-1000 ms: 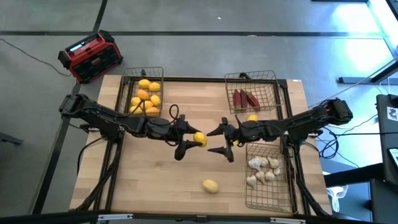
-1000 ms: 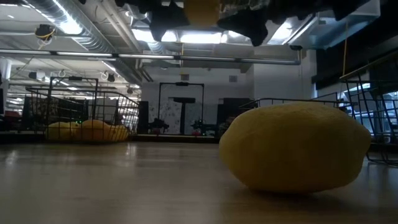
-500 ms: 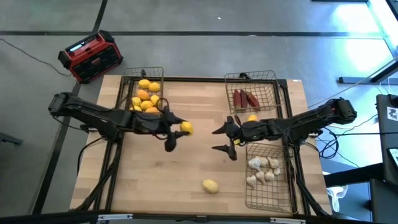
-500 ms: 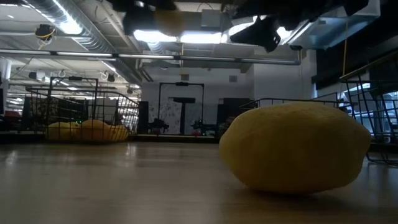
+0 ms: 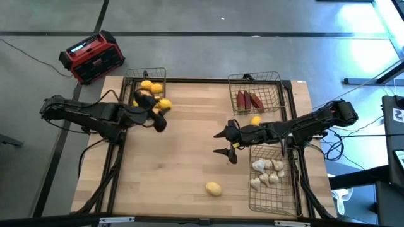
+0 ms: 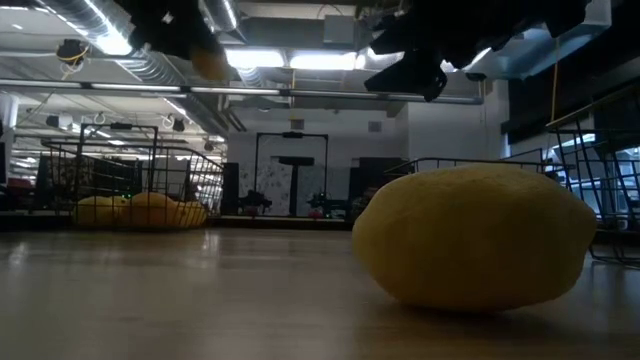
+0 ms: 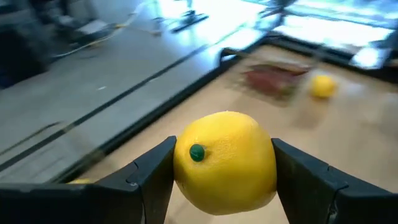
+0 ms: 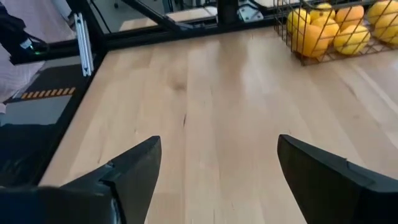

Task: Sort produce into baskets
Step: Put the yellow lemon into the top left wire basket

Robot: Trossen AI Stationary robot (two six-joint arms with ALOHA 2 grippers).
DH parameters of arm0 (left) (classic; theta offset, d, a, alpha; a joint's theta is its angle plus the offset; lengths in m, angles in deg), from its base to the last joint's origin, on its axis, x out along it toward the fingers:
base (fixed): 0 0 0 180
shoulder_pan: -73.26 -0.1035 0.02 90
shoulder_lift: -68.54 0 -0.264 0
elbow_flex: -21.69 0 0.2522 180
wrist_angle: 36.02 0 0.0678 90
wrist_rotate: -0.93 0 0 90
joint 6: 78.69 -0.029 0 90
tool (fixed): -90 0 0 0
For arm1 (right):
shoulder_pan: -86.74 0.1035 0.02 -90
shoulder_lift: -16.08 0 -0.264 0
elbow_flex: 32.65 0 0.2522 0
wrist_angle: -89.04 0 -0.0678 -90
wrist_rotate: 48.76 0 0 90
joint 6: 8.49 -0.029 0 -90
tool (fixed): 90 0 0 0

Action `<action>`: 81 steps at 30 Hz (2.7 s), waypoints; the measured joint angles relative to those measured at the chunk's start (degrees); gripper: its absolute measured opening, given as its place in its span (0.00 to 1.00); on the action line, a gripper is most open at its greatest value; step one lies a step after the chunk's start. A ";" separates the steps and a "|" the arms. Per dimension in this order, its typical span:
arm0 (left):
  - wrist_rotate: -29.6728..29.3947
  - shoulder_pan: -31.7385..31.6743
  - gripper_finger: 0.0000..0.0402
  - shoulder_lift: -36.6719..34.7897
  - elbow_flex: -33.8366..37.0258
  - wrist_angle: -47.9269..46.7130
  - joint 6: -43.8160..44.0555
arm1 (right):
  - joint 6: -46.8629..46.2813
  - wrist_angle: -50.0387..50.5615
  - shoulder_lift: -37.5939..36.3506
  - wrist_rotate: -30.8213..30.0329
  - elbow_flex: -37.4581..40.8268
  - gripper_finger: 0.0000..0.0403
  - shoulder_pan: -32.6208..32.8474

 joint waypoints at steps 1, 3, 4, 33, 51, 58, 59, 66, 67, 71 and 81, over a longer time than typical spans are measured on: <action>-0.91 -0.81 0.58 -0.48 0.00 -1.63 0.58 | 0.00 -0.26 0.10 -0.03 -0.06 0.79 0.00; -2.68 -2.78 0.58 -1.09 0.00 -4.02 1.57 | 0.00 0.01 0.18 -0.47 -0.06 0.79 0.00; -3.47 -3.87 0.58 -1.32 0.00 -5.77 1.99 | 0.00 -0.12 0.18 -0.59 -0.06 0.79 0.00; 16.39 -43.89 0.58 6.49 6.12 -9.78 -3.07 | 0.08 -0.39 1.81 -7.54 -0.01 0.79 0.00; 22.54 -55.35 0.58 22.42 6.12 -2.17 -10.05 | 0.13 0.07 2.44 -7.52 0.00 0.79 0.00; 22.53 -57.04 0.58 26.81 6.12 -1.21 -11.83 | 0.12 -0.10 2.41 -8.26 0.00 0.79 0.02; 22.52 -57.17 0.58 27.30 6.12 -1.17 -12.16 | 0.13 -0.12 2.43 -8.70 0.00 0.79 0.02; 21.62 -57.52 0.59 29.30 6.12 0.04 -12.65 | 0.07 -0.10 2.41 -8.90 0.00 0.79 0.00; 21.56 -57.50 0.60 29.28 6.12 0.12 -13.01 | 0.07 -0.10 2.41 -8.90 -0.01 0.79 0.01; 21.40 -57.48 0.68 29.26 6.12 -0.25 -13.55 | 0.07 -0.10 2.39 -8.90 0.00 0.79 0.00; 20.92 -55.47 0.76 25.72 2.65 -6.97 -15.86 | 0.06 0.28 2.39 -8.88 -0.02 0.79 0.02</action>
